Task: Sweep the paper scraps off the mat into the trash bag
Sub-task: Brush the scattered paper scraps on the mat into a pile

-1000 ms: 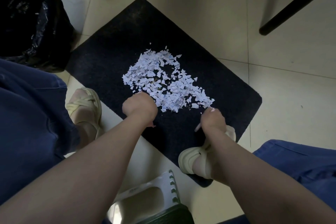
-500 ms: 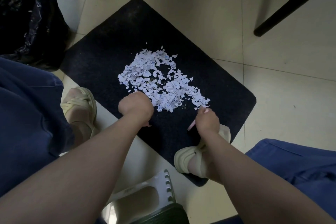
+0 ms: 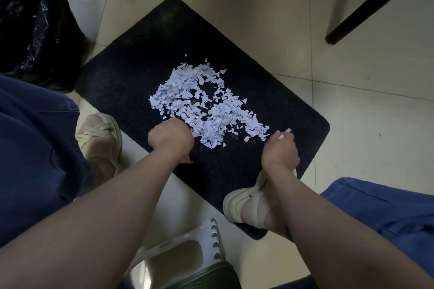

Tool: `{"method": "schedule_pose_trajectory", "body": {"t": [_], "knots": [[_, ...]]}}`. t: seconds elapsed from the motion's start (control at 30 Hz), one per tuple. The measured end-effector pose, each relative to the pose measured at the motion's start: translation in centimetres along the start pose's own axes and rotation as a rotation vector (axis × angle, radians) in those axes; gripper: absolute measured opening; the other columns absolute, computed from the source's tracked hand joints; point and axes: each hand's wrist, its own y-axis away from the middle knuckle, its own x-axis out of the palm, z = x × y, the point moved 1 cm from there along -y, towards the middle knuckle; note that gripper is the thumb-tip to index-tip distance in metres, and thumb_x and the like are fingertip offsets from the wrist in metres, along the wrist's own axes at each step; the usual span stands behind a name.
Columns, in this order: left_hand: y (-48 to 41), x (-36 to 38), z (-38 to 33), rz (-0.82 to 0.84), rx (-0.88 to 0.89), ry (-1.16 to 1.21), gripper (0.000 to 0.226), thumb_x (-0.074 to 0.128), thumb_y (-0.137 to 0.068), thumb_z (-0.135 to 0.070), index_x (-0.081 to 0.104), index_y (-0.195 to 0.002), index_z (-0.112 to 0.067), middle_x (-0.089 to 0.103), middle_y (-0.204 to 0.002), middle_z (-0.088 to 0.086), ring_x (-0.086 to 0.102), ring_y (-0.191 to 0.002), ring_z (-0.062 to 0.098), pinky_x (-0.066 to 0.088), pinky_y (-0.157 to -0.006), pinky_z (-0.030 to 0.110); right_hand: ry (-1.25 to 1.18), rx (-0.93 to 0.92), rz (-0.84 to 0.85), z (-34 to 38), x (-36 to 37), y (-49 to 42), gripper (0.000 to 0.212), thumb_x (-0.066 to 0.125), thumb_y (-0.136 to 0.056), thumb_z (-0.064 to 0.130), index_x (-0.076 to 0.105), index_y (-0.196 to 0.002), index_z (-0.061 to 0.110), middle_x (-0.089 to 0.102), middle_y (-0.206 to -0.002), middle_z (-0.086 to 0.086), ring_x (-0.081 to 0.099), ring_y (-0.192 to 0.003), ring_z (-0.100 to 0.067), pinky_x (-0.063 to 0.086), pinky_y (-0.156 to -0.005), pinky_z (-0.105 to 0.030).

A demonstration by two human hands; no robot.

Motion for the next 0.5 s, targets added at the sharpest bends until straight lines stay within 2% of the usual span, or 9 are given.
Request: {"method": "schedule_pose_trajectory", "body": {"t": [0.07, 0.13, 0.23, 0.33, 0.43, 0.5], "knots": [[0.1, -0.1, -0.1, -0.002, 0.007, -0.008, 0.03, 0.052, -0.085, -0.013, 0.062, -0.112, -0.02, 0.064, -0.106, 0.002, 0.061, -0.096, 0.022, 0.039, -0.063, 0.027, 0.093, 0.049, 0.133, -0.8, 0.2, -0.8, 0.04, 0.036, -0.102, 0.038, 0.055, -0.119, 0.006, 0.062, -0.119, -0.016, 0.056, -0.112, -0.037, 0.04, -0.094, -0.043], [0.1, -0.2, -0.2, -0.001, 0.004, -0.009, 0.028, 0.052, -0.084, -0.012, 0.062, -0.11, -0.018, 0.064, -0.105, 0.002, 0.06, -0.091, 0.021, 0.037, -0.059, 0.026, 0.056, 0.027, 0.262, -0.7, 0.7, -1.1, 0.044, 0.036, -0.102, 0.041, 0.06, -0.114, 0.006, 0.062, -0.117, -0.016, 0.056, -0.11, -0.035, 0.039, -0.086, -0.037], [0.1, -0.3, -0.6, -0.002, 0.009, -0.021, 0.026, 0.053, -0.084, -0.011, 0.063, -0.107, -0.017, 0.064, -0.104, 0.002, 0.058, -0.086, 0.021, 0.038, -0.06, 0.026, -0.093, -0.064, 0.326, 0.9, 1.4, -0.3, 0.051, 0.036, -0.101, 0.05, 0.065, -0.095, 0.008, 0.065, -0.094, -0.01, 0.057, -0.084, -0.027, 0.035, -0.067, -0.03], [0.0, -0.2, -1.0, 0.006, 0.021, -0.042, 0.024, 0.054, -0.082, -0.011, 0.062, -0.103, -0.018, 0.063, -0.096, 0.002, 0.054, -0.078, 0.02, 0.038, -0.058, 0.026, -0.165, -0.162, 0.335, 2.3, 1.7, 0.7, 0.047, 0.039, -0.1, 0.046, 0.068, -0.091, 0.01, 0.062, -0.081, -0.005, 0.056, -0.076, -0.023, 0.034, -0.059, -0.029], [-0.1, -0.1, -1.1, 0.001, 0.032, -0.056, 0.016, 0.054, -0.081, -0.01, 0.058, -0.092, -0.02, 0.048, -0.07, 0.0, 0.048, -0.07, 0.018, 0.027, -0.045, 0.023, -0.213, -0.177, 0.261, 2.6, 1.3, 0.9, 0.045, 0.039, -0.101, 0.043, 0.066, -0.088, 0.01, 0.061, -0.08, -0.003, 0.056, -0.076, -0.023, 0.037, -0.065, -0.029], [-0.1, -0.1, -1.1, -0.005, 0.033, -0.047, 0.013, 0.053, -0.081, -0.01, 0.054, -0.087, -0.022, 0.043, -0.067, 0.0, 0.048, -0.07, 0.019, 0.024, -0.043, 0.024, -0.18, -0.143, 0.145, 2.0, 1.0, 0.6, 0.047, 0.033, -0.102, 0.045, 0.06, -0.081, 0.012, 0.059, -0.078, -0.002, 0.056, -0.075, -0.024, 0.042, -0.07, -0.033]]}}
